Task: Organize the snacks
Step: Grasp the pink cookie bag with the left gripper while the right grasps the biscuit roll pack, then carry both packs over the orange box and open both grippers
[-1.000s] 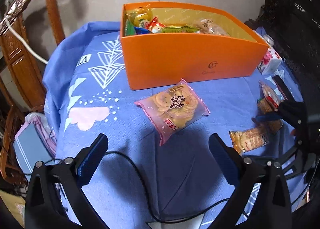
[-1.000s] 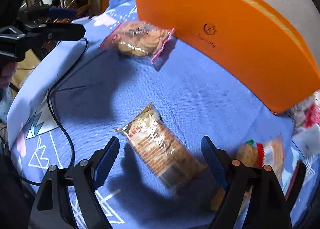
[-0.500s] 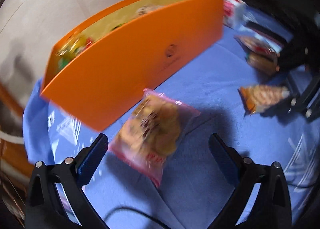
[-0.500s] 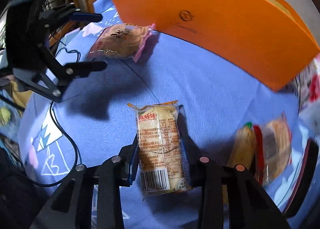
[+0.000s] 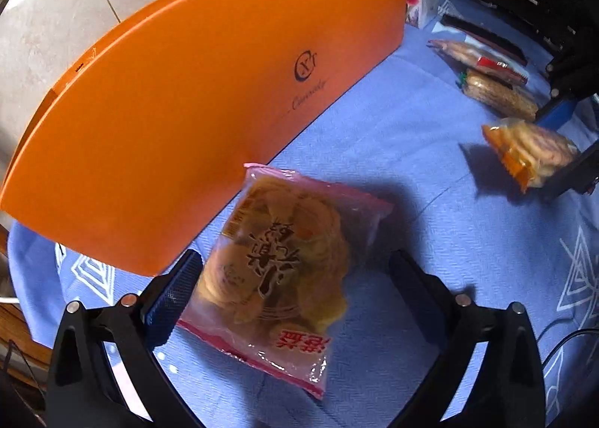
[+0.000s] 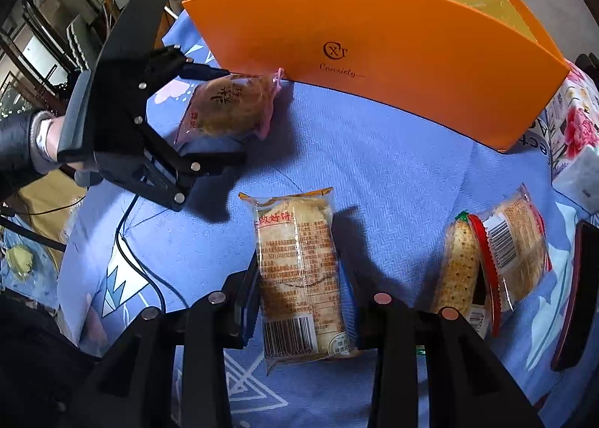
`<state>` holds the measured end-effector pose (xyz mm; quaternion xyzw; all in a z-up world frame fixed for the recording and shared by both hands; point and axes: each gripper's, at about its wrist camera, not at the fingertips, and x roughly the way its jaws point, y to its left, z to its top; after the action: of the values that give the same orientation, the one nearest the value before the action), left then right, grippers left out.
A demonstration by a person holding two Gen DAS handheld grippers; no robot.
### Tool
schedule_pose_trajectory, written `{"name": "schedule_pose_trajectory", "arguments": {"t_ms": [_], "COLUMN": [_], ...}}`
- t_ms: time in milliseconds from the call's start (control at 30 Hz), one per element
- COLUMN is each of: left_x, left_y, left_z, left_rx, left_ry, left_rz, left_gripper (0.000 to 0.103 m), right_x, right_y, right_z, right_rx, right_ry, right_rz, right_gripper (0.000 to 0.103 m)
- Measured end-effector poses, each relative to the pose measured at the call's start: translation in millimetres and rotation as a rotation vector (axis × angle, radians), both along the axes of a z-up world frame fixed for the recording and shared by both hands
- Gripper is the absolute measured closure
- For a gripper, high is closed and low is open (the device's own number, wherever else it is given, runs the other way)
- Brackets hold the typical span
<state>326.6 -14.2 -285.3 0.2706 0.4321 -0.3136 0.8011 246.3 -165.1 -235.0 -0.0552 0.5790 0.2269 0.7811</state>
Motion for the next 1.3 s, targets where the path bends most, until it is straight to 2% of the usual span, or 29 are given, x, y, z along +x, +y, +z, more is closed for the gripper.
{"name": "schedule_pose_trajectory", "arguments": {"t_ms": [67,133,467,800,1067,1167,1300], "left_x": [-1.9,-3.8,-16.5,-33.9,-68.6,-75.3,-67.8], "left_y": [1.6,2.7,-2.0,-1.3,13.3,22.8,29.7], "left_z": [0.1,1.6,4.1,17.7,63.0,92.4,130.9], "left_rx": [-0.028,-0.064,-0.076,-0.149,-0.249,-0.293,-0.34], "left_ry": [0.026,0.073,0.045,0.058,0.022,-0.021,-0.09], "left_rz": [-0.006,-0.005,0.107,0.18,0.279,0.323,0.362], "left_gripper": [0.017,0.038,0.046,0.052,0.052,0.052,0.052], "right_x": [-0.4,-2.9,-16.4,-24.6,-38.8,-40.8,-29.0], "right_y": [-2.0,-2.8,-2.6,-2.9,-8.7,-10.8,-11.0], "right_z": [-0.4,0.1,11.5,20.8,31.1,47.9,86.0], "right_rx": [0.0,0.002,-0.002,-0.013,0.014,0.036,0.08], "right_ry": [0.002,0.006,-0.011,-0.043,-0.066,-0.108,-0.213], "right_rz": [-0.013,-0.027,-0.072,-0.125,-0.16,-0.168,-0.178], "right_gripper": [0.066,0.066,0.066,0.066,0.066,0.066,0.066]}}
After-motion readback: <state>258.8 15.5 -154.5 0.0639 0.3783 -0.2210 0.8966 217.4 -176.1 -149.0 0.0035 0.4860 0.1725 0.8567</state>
